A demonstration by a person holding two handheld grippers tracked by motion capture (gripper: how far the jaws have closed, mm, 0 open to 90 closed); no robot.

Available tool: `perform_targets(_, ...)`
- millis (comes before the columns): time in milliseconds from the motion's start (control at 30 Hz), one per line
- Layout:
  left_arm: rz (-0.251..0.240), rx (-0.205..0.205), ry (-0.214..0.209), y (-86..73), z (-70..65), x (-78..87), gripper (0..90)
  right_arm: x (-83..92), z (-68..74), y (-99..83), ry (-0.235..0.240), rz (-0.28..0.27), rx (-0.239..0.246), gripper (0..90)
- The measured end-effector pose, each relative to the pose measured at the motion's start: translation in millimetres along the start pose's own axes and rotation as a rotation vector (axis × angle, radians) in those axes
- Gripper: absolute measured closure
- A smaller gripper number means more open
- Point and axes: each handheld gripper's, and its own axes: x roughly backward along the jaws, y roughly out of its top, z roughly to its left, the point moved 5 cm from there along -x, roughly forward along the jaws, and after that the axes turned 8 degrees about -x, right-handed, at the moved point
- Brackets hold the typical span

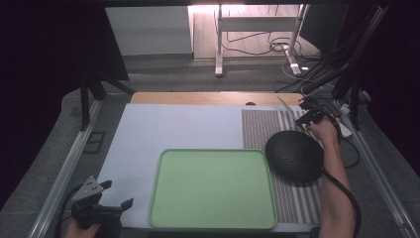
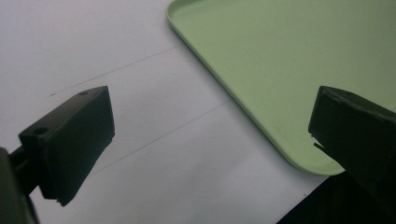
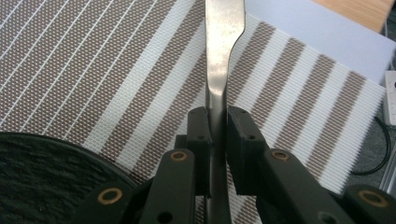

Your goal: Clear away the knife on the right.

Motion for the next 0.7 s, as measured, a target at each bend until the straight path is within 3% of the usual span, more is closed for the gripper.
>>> perform_targets(400, 0.001, 0.0, 0.0, 0.0, 0.1, -0.1, 1.2, 23.5, -8.2, 2.9, 0.006, -0.062, -0.045, 80.2)
perform_targets(700, 0.005, 0.0, 0.002, 0.2, 0.0, -0.4, 1.2, 39.1, -6.9, 5.3, -0.008, -0.047, -0.034, 80.2)
